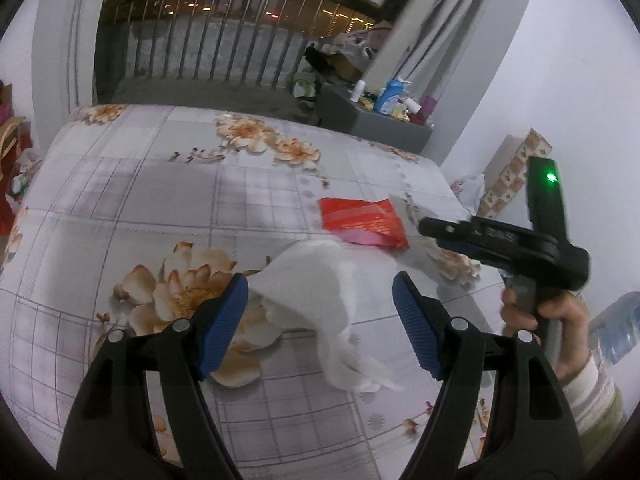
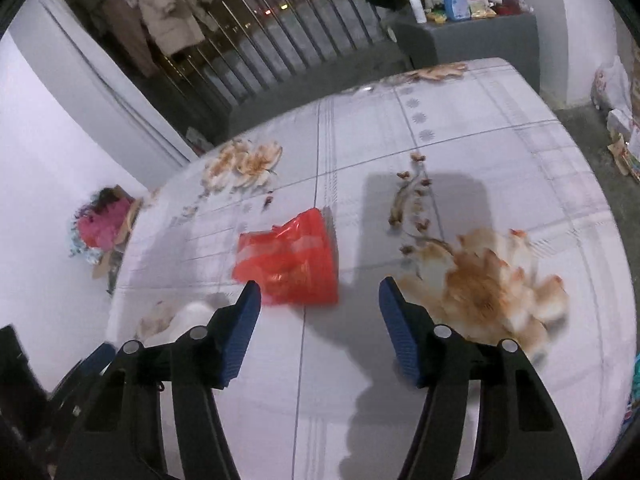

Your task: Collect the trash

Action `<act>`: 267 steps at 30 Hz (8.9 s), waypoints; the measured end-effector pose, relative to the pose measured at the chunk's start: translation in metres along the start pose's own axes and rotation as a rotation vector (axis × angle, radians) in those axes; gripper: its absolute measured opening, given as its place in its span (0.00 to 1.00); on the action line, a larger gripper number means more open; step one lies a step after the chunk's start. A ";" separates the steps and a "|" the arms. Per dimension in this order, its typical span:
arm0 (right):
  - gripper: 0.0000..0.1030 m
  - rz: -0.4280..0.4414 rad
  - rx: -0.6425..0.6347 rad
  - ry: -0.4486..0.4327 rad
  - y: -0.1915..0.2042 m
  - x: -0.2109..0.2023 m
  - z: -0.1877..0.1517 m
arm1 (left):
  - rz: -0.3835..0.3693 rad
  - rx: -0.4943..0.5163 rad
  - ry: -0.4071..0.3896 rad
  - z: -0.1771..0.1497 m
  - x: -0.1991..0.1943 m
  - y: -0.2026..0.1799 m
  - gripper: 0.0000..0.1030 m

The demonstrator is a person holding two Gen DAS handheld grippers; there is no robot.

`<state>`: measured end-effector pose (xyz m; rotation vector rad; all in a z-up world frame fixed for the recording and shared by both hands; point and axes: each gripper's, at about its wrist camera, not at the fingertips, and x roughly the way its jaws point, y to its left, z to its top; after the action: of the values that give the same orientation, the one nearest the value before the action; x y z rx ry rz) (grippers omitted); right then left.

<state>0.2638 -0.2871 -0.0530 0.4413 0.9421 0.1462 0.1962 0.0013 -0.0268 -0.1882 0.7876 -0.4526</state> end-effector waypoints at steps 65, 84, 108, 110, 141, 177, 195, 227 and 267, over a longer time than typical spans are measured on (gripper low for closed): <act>0.08 0.061 0.158 -0.106 -0.016 -0.081 -0.093 | -0.155 0.009 0.059 -0.032 0.004 -0.019 0.03; 0.08 0.078 0.152 -0.257 -0.014 -0.147 -0.086 | -0.243 0.126 -0.105 0.001 -0.047 -0.068 0.03; 0.08 0.033 0.263 -0.434 -0.072 -0.228 -0.108 | -0.371 0.283 -0.140 0.019 -0.059 -0.161 0.03; 0.08 0.016 0.283 -0.460 -0.082 -0.240 -0.113 | -0.398 0.300 -0.125 0.019 -0.055 -0.174 0.03; 0.37 -0.514 0.976 -0.342 -0.448 -0.285 -0.243 | -0.602 0.532 0.826 -0.181 0.265 -0.517 0.37; 0.94 -0.612 0.050 -0.563 -0.074 -0.297 -0.165 | 0.054 0.404 -0.032 -0.027 -0.022 -0.253 0.91; 0.94 -0.628 -0.120 -0.273 0.023 -0.222 -0.216 | 0.368 0.187 0.042 -0.085 -0.078 -0.132 0.91; 0.94 -0.706 -0.073 -0.239 -0.015 -0.219 -0.220 | 0.361 0.262 0.101 -0.095 -0.055 -0.159 0.91; 0.94 -0.708 -0.082 -0.241 -0.015 -0.218 -0.221 | 0.358 0.268 0.097 -0.093 -0.055 -0.161 0.91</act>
<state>-0.0432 -0.3014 -0.0077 0.0288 0.8029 -0.5006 0.0437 -0.1160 -0.0035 0.2237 0.8266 -0.2248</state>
